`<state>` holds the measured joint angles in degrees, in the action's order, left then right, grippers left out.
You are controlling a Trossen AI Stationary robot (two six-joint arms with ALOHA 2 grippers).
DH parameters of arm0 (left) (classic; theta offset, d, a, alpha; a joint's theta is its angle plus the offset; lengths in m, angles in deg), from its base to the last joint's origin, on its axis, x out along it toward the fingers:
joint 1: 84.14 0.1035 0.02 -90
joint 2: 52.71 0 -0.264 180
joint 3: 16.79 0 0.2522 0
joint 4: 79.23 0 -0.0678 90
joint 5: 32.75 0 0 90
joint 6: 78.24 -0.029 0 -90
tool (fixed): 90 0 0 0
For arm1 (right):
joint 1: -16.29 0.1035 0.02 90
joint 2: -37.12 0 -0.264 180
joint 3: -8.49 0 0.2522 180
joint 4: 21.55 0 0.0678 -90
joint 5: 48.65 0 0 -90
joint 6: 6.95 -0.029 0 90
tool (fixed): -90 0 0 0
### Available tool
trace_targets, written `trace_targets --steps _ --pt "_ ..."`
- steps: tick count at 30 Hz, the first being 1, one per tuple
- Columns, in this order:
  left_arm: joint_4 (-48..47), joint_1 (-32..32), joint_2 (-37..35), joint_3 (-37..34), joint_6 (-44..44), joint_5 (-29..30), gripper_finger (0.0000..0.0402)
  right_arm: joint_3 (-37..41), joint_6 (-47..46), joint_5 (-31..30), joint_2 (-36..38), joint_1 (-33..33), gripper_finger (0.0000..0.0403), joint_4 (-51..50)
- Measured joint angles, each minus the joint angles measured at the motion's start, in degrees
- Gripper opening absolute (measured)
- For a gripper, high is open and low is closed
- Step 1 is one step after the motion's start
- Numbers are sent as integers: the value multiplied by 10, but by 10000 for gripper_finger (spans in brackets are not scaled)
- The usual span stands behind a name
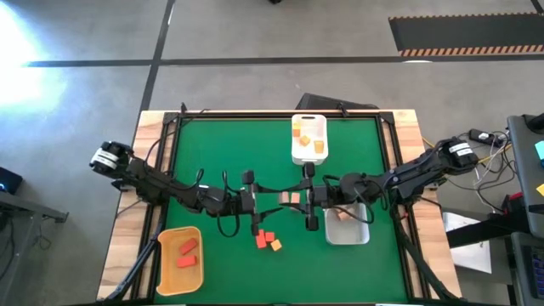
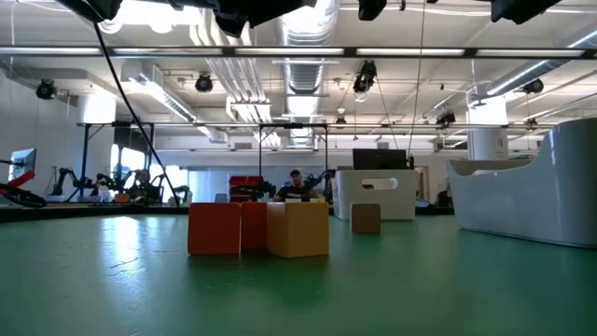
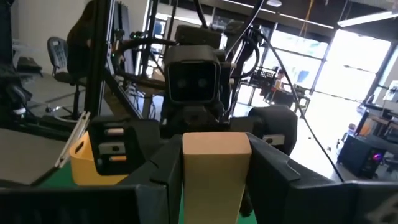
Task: Sort & place blocks by color
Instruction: Put the brown block into the gray bin
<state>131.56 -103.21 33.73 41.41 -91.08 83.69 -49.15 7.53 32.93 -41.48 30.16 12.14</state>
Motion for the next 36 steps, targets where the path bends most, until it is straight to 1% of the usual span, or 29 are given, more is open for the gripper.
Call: trace_targets --steps 5,9,11,14,16,18,20,23,26,29,33,36 --pt "-2 0 -1 0 0 0 223 0 -10 -1 15 0 118 -43" --pt "-21 0 -4 0 -13 12 225 0 -50 -5 57 0 118 -156" --pt "-22 0 -4 0 -26 27 225 0 -88 -6 89 0 118 -249" --pt "-22 2 -4 0 -45 30 226 -20 -172 -5 130 0 118 -436" --pt "-22 4 -4 0 -45 30 226 -36 -242 -5 147 0 118 -568" --pt "-22 5 -4 0 -45 31 226 -48 -297 -6 153 1 118 -678" --pt "-22 6 -4 0 -45 31 226 -51 -347 -7 150 7 118 -768" --pt "-23 8 -4 0 -45 32 226 -53 -410 -1 137 18 118 -858" --pt "-23 9 -4 0 -45 33 227 -53 -453 28 127 27 118 -930" --pt "-26 10 -4 0 -45 34 227 -53 -486 65 118 31 118 -970" --pt "-32 11 -4 0 -44 43 227 -53 -502 130 107 35 118 -982" --pt "-32 11 -4 0 -42 43 227 -53 -513 149 102 37 118 -981"
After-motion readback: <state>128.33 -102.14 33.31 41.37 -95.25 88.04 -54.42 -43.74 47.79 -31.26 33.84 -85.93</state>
